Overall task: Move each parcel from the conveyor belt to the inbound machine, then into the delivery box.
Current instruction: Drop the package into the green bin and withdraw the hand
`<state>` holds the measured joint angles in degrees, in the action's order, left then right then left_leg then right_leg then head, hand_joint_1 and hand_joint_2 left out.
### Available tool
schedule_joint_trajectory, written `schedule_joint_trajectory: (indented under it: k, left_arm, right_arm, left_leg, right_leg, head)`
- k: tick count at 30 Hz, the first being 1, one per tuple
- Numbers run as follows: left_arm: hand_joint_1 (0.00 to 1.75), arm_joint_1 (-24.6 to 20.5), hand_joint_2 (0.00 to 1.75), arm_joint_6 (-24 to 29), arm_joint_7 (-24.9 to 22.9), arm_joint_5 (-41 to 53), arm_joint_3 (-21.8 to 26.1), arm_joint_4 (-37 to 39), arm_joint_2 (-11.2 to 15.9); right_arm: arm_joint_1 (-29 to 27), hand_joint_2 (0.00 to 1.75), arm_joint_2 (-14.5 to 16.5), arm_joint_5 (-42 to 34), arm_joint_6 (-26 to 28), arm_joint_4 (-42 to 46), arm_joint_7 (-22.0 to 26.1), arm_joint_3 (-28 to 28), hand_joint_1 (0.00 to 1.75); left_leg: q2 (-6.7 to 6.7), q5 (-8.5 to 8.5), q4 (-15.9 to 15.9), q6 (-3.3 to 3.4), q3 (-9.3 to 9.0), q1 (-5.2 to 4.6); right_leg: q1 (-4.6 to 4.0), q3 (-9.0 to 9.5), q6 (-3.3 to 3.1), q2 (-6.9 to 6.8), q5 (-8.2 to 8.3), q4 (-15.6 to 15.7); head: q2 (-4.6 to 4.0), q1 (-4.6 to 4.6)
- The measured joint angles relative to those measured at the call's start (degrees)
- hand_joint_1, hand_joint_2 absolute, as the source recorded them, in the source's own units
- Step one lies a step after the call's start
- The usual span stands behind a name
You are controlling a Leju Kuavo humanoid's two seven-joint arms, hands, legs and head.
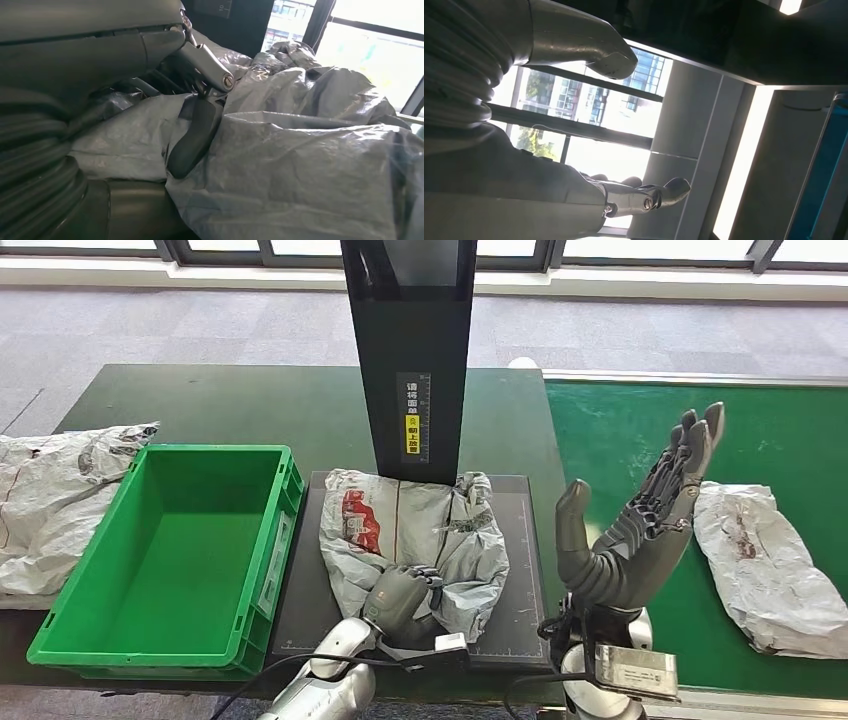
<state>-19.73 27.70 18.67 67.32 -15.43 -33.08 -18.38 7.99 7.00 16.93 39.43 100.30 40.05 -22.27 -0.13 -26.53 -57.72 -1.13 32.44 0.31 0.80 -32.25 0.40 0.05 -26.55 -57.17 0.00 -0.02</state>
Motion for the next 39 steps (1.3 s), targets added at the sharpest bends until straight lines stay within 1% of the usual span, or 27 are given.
schedule_joint_trajectory:
  k: [4,7,10,13,15,18,22,24,28,31,36,39]
  left_arm:
    - [1.75,0.01,1.75,0.11,-0.07,0.71,-0.35,-0.57,0.00]
    - [1.75,0.11,1.75,1.46,0.10,0.65,-0.42,-1.38,0.01]
    - [1.75,0.42,1.75,4.40,1.24,-0.67,-0.42,-3.34,0.05]
    - [1.75,1.34,1.75,8.91,3.68,-3.72,-0.31,-7.90,0.46]
    - [1.75,2.64,1.75,10.93,5.48,-6.27,-0.03,-12.85,0.94]
    - [1.75,5.59,1.75,11.84,9.58,-10.16,1.15,-22.05,1.64]
    - [1.75,9.64,1.75,12.27,17.36,-13.91,4.70,-35.40,1.98]
    - [1.75,11.48,1.75,12.32,19.61,-15.33,6.74,-41.54,2.09]
    - [1.75,16.70,1.75,12.37,20.11,-17.51,9.21,-53.79,2.65]
    - [1.75,19.20,1.75,12.37,20.11,-17.76,10.06,-59.10,2.85]
    - [1.75,21.67,1.75,12.36,20.11,-18.12,11.14,-65.33,2.89]
    - [1.75,23.59,1.75,12.36,20.11,-21.83,12.82,-72.97,2.89]
  right_arm:
    - [-0.11,1.75,-0.01,0.09,0.21,0.02,0.01,-0.24,0.00]
    - [-0.51,1.75,-0.01,0.54,0.26,0.02,0.03,-0.27,0.00]
    - [-1.31,1.75,-0.01,1.25,0.30,0.03,0.05,-0.27,0.00]
    - [-2.19,1.75,-0.01,1.85,0.31,0.05,0.08,-0.27,0.00]
    - [-2.90,1.75,-0.01,2.15,0.31,0.22,0.09,-0.27,0.00]
    - [-3.84,1.75,-0.01,2.34,0.31,0.77,0.10,-0.27,0.00]
    - [-4.81,1.75,-0.01,2.14,0.31,1.37,0.10,-0.27,0.00]
    - [-5.04,1.75,-0.01,1.89,0.31,1.57,0.10,-0.27,0.00]
    - [-5.76,1.75,-0.03,1.56,0.32,2.22,0.13,-0.27,0.00]
    - [-5.97,1.75,-0.03,1.50,0.33,2.49,0.13,-0.27,0.00]
    - [-6.30,1.75,-0.03,1.55,0.33,2.80,0.13,-0.27,0.00]
    - [-7.17,1.75,-0.08,1.49,0.33,3.36,0.13,-0.27,0.00]
  left_leg:
    - [0.00,0.01,0.00,0.02,0.00,0.00]
    - [0.00,0.01,0.00,0.02,0.01,0.00]
    - [0.00,0.01,0.00,0.02,0.04,0.00]
    - [-0.01,0.01,0.00,0.02,0.08,0.00]
    - [-0.01,0.01,0.00,0.02,0.10,0.00]
    - [0.01,0.01,0.00,0.02,0.15,0.01]
    - [-0.01,0.01,0.00,0.02,0.23,0.01]
    - [0.00,0.01,0.01,0.01,0.24,0.02]
    - [0.00,-0.01,0.01,0.00,0.25,0.02]
    - [-0.06,0.00,0.01,0.00,0.28,0.01]
    - [-0.05,0.00,0.01,0.01,0.28,0.02]
    - [-0.03,0.00,0.01,0.00,0.28,0.02]
  right_leg:
    - [0.00,0.00,0.01,0.00,0.01,0.00]
    - [0.00,-0.01,0.01,0.00,0.01,0.00]
    - [0.00,-0.03,0.01,0.00,0.01,-0.01]
    - [-0.01,-0.04,0.01,0.00,0.01,-0.01]
    - [-0.01,-0.06,0.01,0.00,0.01,-0.01]
    - [-0.01,-0.12,0.01,0.02,0.01,-0.02]
    - [-0.01,-0.17,0.01,0.00,0.00,-0.04]
    - [-0.02,-0.18,0.00,0.02,0.00,-0.04]
    - [-0.01,-0.23,0.00,0.01,-0.03,-0.04]
    - [-0.01,-0.23,-0.01,-0.07,-0.05,-0.03]
    - [-0.02,-0.22,-0.01,-0.05,-0.04,-0.03]
    - [-0.03,-0.25,-0.03,-0.01,-0.04,-0.04]
  head:
    - [0.00,0.00]
    - [0.00,0.00]
    - [0.00,0.00]
    - [0.00,0.00]
    - [0.00,0.00]
    - [0.00,-0.01]
    - [0.00,0.00]
    - [0.00,0.00]
    - [0.00,-0.02]
    - [0.00,-0.02]
    - [0.00,-0.02]
    - [0.00,-0.03]
